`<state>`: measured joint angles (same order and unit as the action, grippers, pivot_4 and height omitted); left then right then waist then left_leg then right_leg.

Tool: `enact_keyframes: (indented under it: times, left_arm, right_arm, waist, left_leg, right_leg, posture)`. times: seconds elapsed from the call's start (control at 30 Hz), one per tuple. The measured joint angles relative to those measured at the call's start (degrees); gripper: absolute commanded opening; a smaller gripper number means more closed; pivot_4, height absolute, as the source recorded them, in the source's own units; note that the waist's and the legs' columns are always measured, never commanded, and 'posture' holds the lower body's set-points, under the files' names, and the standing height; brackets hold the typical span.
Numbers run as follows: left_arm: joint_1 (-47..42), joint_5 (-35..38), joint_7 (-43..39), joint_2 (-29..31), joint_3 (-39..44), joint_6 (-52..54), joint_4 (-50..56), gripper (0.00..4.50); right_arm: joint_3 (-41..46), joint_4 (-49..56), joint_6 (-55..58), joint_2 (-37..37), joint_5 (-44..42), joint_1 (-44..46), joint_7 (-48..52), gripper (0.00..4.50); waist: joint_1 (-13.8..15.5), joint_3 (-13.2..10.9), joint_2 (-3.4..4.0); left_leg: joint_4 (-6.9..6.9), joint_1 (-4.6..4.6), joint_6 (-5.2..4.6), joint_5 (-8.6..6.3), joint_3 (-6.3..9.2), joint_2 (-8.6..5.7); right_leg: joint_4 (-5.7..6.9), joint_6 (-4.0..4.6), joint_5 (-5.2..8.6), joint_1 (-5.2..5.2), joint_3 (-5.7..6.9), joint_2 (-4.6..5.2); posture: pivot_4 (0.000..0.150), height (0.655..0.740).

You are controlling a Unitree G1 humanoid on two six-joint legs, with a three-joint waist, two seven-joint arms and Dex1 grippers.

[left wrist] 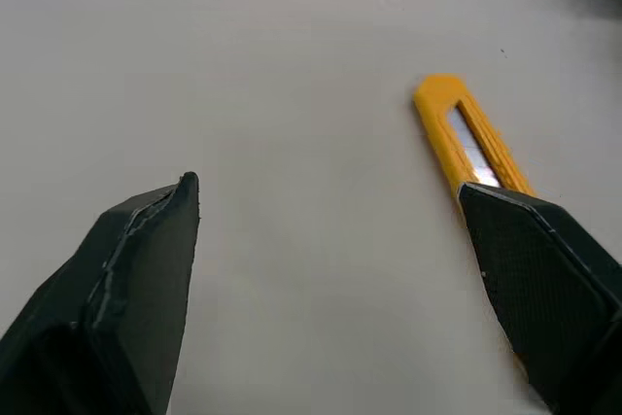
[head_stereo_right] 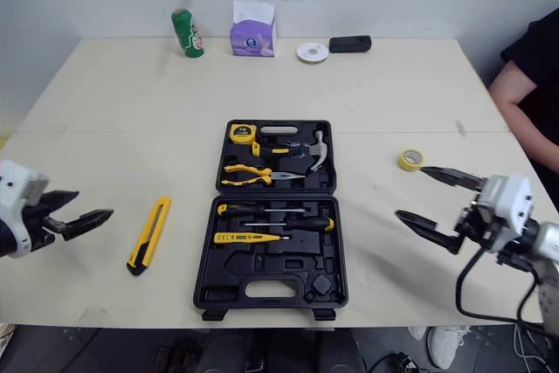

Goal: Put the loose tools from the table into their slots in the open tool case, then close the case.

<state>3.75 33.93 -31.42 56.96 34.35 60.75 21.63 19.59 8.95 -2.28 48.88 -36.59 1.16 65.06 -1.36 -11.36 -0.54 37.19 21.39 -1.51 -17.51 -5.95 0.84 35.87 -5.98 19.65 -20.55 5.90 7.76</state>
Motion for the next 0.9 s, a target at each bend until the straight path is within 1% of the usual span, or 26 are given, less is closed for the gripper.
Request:
enact_keyframes:
  times: [0.03, 0.13, 0.2, 0.3, 0.47, 0.57, 0.67, 0.9]
  left_arm:
    - [-1.8, 1.1, 1.5, -0.5, 0.0, 3.3, 1.4, 4.47]
    - [-7.2, 5.8, 5.8, -3.6, 0.3, 18.6, 9.7, 4.47]
    - [-8.4, 7.0, 6.9, -5.5, 0.6, 24.8, 12.5, 4.47]
    - [-9.2, 6.9, 9.0, -8.6, 0.6, 29.7, 14.8, 4.47]
    - [-8.6, 6.0, 12.0, -11.6, 0.6, 31.8, 17.5, 4.47]
    - [-7.2, 5.7, 13.8, -14.4, 0.4, 31.8, 19.7, 4.47]
    - [-6.0, 4.8, 16.7, -17.8, -2.0, 31.8, 22.1, 4.47]
    - [-5.3, 3.0, 23.2, -23.1, -6.1, 31.8, 24.9, 4.47]
  right_arm:
    - [-1.0, 0.6, 0.5, -0.2, -0.2, 1.2, 0.1, 4.50]
    - [-5.2, 3.3, 2.3, -2.0, -0.6, 5.4, 1.1, 4.50]
    - [-6.9, 3.8, 2.8, -2.6, -0.6, 6.3, 1.8, 4.50]
    - [-9.5, 5.9, 3.9, -4.6, -1.1, 8.2, 2.5, 4.50]
    - [-14.9, 11.9, 5.8, -8.9, -1.9, 9.8, 2.4, 4.50]
    - [-17.1, 12.9, 6.1, -10.5, -1.7, 9.8, 2.7, 4.50]
    - [-17.5, 13.0, 6.1, -11.0, -1.1, 9.6, 3.3, 4.50]
    - [-17.5, 12.9, 6.3, -11.1, -1.1, 9.2, 4.7, 4.50]
  waist:
    - [0.0, 0.0, 0.00]
    - [0.1, 0.0, -0.01]
    - [0.1, 0.0, -0.01]
    - [0.0, 0.0, -0.02]
    - [0.2, 0.0, -0.04]
    - [0.3, 0.0, -0.04]
    - [1.1, 0.0, -0.05]
    - [1.5, 0.0, -0.10]
  left_leg:
    - [0.00, 0.02, 0.02, 0.01, 0.02, 0.00]
    - [-0.01, 0.06, -0.08, 0.08, 0.03, 0.00]
    - [-0.03, 0.09, -0.21, 0.15, 0.02, 0.00]
    - [-0.01, 0.10, -0.21, 0.15, 0.03, 0.02]
    - [0.04, 0.09, -0.04, 0.06, 0.04, 0.02]
    - [0.04, 0.10, 0.01, 0.03, 0.04, 0.01]
    - [0.06, 0.10, -0.01, 0.03, 0.04, 0.00]
    - [0.08, 0.10, -0.01, 0.03, 0.04, 0.00]
  right_leg:
    - [0.00, 0.00, 0.00, -0.02, 0.01, -0.01]
    - [0.02, 0.00, 0.00, -0.01, 0.02, -0.08]
    - [0.06, 0.00, 0.00, -0.01, 0.03, -0.13]
    - [0.05, 0.00, 0.00, -0.01, 0.03, -0.20]
    - [-0.03, 0.00, 0.00, -0.02, 0.00, -0.19]
    - [-0.06, 0.00, 0.00, -0.02, -0.01, -0.17]
    - [-0.11, 0.00, 0.00, -0.02, -0.01, -0.17]
    - [-0.10, 0.00, 0.00, 0.01, -0.01, -0.17]
  posture:
    - [0.150, 0.7400]
    - [0.150, 0.7400]
    - [0.150, 0.7400]
    - [0.150, 0.7400]
    - [0.150, 0.7400]
    - [0.150, 0.7400]
    - [0.150, 0.7400]
    - [0.150, 0.7400]
